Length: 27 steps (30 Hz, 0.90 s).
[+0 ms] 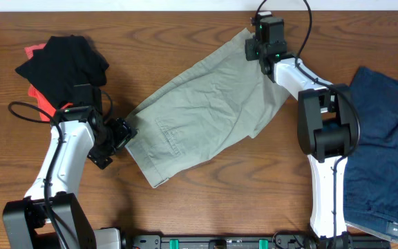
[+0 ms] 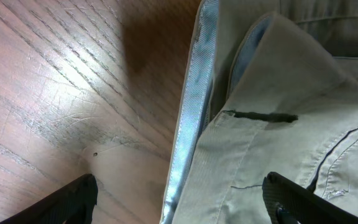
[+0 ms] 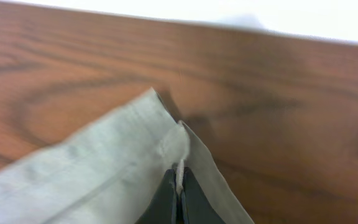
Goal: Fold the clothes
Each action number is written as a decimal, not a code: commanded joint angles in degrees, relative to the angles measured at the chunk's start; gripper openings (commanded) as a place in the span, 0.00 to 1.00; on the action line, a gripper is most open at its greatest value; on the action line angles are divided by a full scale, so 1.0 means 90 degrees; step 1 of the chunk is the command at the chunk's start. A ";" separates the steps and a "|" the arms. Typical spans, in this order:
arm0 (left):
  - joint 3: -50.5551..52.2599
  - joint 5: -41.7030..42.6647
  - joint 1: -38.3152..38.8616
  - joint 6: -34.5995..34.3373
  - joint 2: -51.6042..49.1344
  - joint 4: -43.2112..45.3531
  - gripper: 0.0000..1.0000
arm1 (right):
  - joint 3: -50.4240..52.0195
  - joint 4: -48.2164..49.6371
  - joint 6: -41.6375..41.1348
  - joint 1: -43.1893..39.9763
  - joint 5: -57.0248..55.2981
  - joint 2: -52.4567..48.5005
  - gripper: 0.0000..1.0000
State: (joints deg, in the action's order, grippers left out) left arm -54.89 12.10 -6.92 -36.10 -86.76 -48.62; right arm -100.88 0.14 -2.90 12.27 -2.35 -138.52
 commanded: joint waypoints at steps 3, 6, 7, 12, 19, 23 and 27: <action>-0.0039 0.0015 -0.0015 0.0056 -0.0017 -0.0019 0.86 | -0.0423 0.0032 0.0097 0.0172 -0.0075 0.0923 0.01; -0.0039 0.0017 -0.0015 0.0056 -0.0017 -0.0019 0.86 | -0.0495 0.0053 0.0097 0.0219 -0.0070 0.0988 0.01; -0.0039 0.0017 -0.0015 0.0058 -0.0017 -0.0019 0.86 | -0.0503 0.0066 0.0097 0.0228 -0.0070 0.0988 0.01; -0.0039 0.0015 -0.0015 0.0058 -0.0017 -0.0017 0.86 | -0.0498 0.0126 0.0095 0.0233 -0.0070 0.0981 0.01; -0.0039 0.0017 -0.0015 0.0053 -0.0017 -0.0019 0.86 | -0.0498 0.0724 0.0095 0.0257 -0.0036 0.0952 0.01; -0.0039 0.0017 -0.0015 0.0056 -0.0017 -0.0019 0.87 | -0.0498 0.1076 0.0095 0.0306 0.0056 0.0806 0.01; -0.0039 0.0017 -0.0015 0.0056 -0.0017 -0.0022 0.86 | -0.0498 0.1324 0.0092 0.0381 0.0109 0.0522 0.01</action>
State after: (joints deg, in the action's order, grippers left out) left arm -54.89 12.08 -6.92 -36.10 -86.76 -48.60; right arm -104.90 11.44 -2.70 14.63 -1.89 -131.00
